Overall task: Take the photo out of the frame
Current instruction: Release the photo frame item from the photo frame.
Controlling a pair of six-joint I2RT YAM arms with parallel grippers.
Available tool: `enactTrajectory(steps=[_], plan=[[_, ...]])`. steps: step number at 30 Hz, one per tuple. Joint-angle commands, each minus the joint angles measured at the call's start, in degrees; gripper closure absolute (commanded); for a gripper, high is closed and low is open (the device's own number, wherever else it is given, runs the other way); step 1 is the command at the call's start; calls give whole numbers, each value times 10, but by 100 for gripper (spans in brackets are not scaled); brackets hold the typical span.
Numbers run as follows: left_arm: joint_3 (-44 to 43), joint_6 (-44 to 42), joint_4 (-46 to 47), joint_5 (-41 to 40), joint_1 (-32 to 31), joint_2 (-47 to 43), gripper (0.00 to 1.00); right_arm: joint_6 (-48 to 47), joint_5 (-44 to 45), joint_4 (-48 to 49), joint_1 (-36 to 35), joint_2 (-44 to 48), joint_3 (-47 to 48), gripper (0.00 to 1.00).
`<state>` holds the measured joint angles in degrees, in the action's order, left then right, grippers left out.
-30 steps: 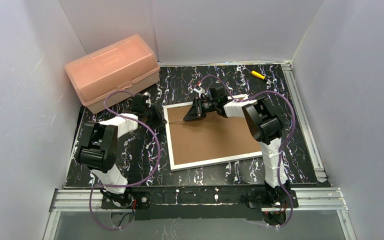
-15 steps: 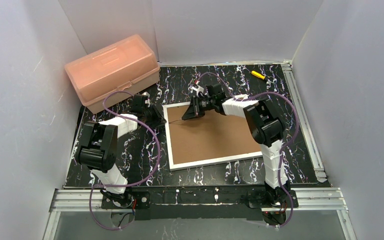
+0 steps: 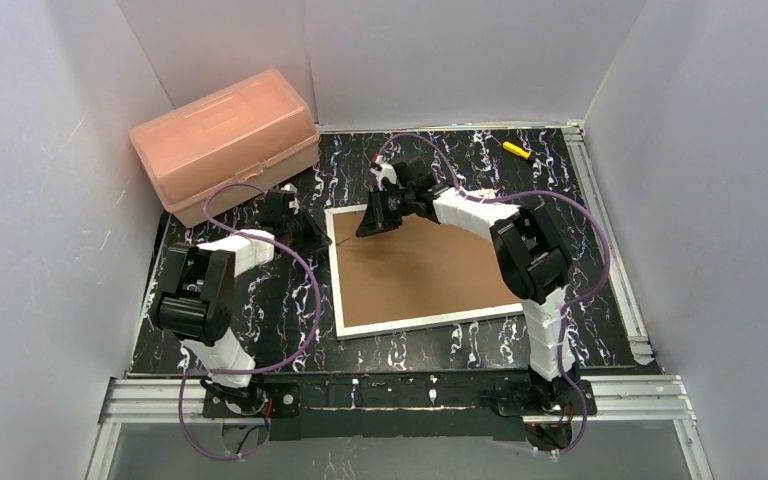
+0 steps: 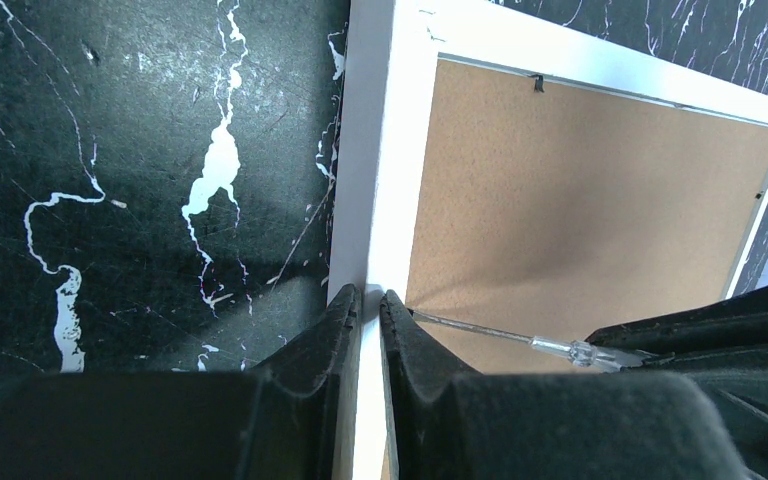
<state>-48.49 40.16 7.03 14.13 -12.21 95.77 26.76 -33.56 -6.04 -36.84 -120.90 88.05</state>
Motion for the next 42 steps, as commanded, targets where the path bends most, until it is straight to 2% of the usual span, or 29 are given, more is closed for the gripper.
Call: enactTrajectory(steps=[1, 15, 23, 36, 39, 42], plan=[[24, 11, -24, 47, -23, 8, 91, 12, -17, 63, -60, 32, 62, 99], [41, 22, -1, 59, -28, 11, 92, 4, 17, -3, -121, -31, 206, 99], [38, 25, 2, 61, -29, 14, 92, 23, 34, 17, -147, -43, 231, 99], [40, 26, 1, 61, -29, 3, 92, 54, 116, 31, -202, -71, 284, 99], [43, 24, 0, 56, -29, -3, 92, 54, 144, 29, -209, -64, 278, 99], [46, 22, -8, 49, -23, -15, 92, 27, 190, 30, -204, -22, 234, 99]])
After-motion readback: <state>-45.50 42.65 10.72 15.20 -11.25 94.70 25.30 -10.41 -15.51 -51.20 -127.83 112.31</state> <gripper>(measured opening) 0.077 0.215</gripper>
